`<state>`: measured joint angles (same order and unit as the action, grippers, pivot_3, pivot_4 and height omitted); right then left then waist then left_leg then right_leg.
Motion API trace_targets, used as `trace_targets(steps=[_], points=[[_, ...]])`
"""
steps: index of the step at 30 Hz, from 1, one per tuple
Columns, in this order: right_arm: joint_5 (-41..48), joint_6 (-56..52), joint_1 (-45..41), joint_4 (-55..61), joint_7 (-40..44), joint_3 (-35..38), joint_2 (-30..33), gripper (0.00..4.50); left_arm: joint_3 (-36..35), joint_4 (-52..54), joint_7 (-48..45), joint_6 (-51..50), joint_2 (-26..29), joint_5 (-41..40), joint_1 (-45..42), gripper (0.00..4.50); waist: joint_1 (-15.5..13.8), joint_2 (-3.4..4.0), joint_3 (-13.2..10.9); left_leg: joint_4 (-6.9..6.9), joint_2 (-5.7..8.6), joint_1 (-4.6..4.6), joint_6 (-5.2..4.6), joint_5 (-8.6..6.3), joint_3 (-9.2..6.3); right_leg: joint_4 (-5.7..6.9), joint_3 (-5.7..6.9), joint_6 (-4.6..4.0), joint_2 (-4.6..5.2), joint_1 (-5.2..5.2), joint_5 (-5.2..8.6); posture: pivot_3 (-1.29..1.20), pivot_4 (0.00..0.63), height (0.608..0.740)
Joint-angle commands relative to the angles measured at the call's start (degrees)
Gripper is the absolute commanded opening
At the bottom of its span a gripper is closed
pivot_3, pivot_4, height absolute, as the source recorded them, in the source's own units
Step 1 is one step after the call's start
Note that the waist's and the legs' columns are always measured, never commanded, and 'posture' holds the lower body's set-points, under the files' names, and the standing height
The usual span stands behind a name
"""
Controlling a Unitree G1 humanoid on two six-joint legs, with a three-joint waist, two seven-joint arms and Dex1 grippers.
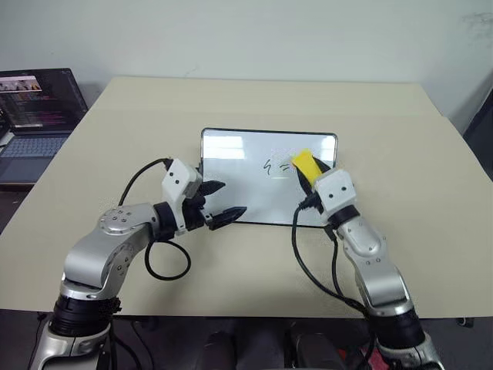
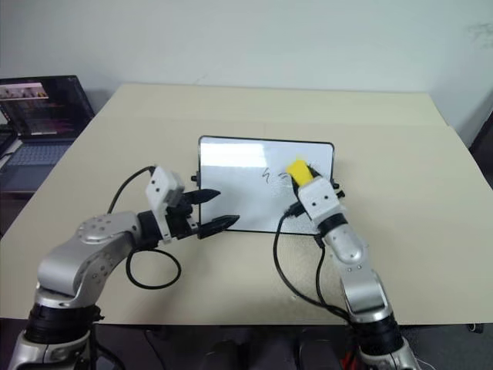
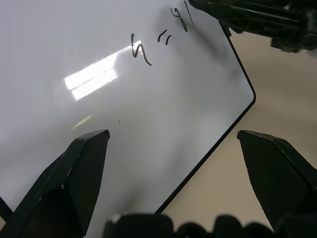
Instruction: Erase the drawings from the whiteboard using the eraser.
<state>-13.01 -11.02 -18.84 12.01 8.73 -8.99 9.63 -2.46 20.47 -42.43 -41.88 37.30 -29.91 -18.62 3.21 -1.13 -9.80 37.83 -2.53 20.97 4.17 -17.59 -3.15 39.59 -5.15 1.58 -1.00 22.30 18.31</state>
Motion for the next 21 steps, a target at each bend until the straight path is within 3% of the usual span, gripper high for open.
trace_targets(steps=[1, 6, 21], points=[[-0.37, 3.27, -3.79, -4.68, -3.16, 2.98, 0.44, 1.43, 0.17, 2.84, 0.62, -0.55, -0.23, -0.75, -1.22, 4.5, 0.01, 0.0, 0.0, 0.0, 0.0, 0.0, 0.0, 0.0, 0.0, 0.0, 0.0, 0.0, 0.0, 0.0, 0.0, 0.0, 0.15, 0.74], [1.78, 4.35, -4.57, -10.44, -3.68, 4.01, -0.74, 1.43, 0.16, 7.58, 3.75, -4.83, -0.86, -2.51, -1.78, 4.5, 0.02, -0.02, 0.02, -0.01, -0.02, 0.02, 0.0, 0.0, 0.01, -0.02, 0.0, 0.0, 0.02, 0.0, 0.0, 0.0, 0.15, 0.74], [3.05, -0.71, 1.63, -10.54, 4.97, -5.68, -3.61, 1.43, -1.42, 6.98, 2.86, -2.84, 0.32, -2.58, 1.75, 4.5, 0.26, -0.07, 0.06, 0.13, 0.0, -0.24, 0.06, 0.05, 0.05, 0.38, -0.12, 0.0, -0.02, -0.08, -0.01, 0.0, 0.15, 0.74]])
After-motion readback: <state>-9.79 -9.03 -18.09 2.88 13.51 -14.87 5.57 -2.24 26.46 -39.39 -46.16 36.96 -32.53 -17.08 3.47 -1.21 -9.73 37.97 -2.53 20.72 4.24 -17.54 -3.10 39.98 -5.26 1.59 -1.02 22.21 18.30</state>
